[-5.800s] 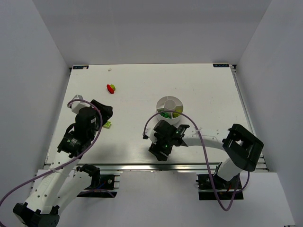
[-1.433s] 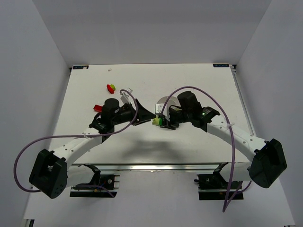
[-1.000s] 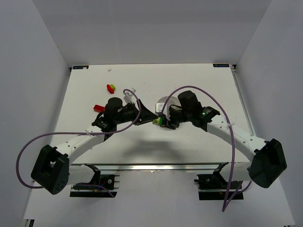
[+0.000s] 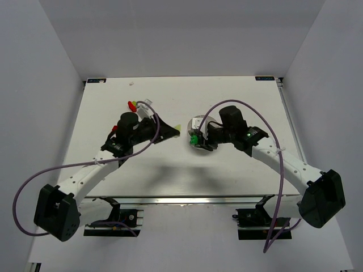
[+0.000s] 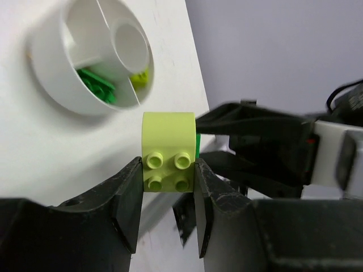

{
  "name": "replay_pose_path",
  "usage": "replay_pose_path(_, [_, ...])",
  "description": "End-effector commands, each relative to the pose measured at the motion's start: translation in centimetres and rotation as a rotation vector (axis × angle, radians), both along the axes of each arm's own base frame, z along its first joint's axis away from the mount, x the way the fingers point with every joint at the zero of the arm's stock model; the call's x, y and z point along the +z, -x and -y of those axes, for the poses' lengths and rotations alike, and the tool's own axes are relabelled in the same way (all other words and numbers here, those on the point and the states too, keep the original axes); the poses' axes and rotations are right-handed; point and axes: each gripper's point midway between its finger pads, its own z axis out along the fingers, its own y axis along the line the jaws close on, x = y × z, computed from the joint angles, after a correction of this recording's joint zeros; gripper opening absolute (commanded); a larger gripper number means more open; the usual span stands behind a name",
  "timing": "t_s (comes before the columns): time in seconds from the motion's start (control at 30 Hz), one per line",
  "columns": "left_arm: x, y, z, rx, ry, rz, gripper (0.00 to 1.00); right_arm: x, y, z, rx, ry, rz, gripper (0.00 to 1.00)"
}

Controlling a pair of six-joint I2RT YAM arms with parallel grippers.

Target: Sort the legos into containers by color

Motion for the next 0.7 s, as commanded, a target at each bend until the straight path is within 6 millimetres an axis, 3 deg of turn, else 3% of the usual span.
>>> replay_pose_path(0.0, [2.5,-1.9,-2.6,0.112,-0.017,0.077,0.00,-0.1,-0.2,1.4,-0.010,0.028,0.028,0.00])
replay_pose_path(0.23, [1.7,-2.2,-3.7,0.154,-0.050,0.054,0.00,-1.3,-1.0,2.3,0.076,0.131,0.136,0.00])
replay_pose_path(0.37, [1.6,-2.2,-3.9,0.170,-0.051,0.053,0.00,-1.9,-2.4,2.4,0.178,0.238,0.249,0.00])
replay_pose_path(0.4, [1.6,-2.2,-4.0,0.172,-0.052,0.054,0.00,-1.2,-3.0,2.3,0.189,0.246,0.278,0.00])
replay_pose_path(0.47, [1.5,-2.1,-4.1,0.177,-0.052,0.053,0.00,-2.1,-3.2,2.5,0.223,0.300,0.276,0.00])
replay_pose_path(0.67, [1.1,-1.7,-4.3,0.186,-0.039,0.045,0.00,-2.2,-5.2,2.2,0.296,0.378,0.362,0.00])
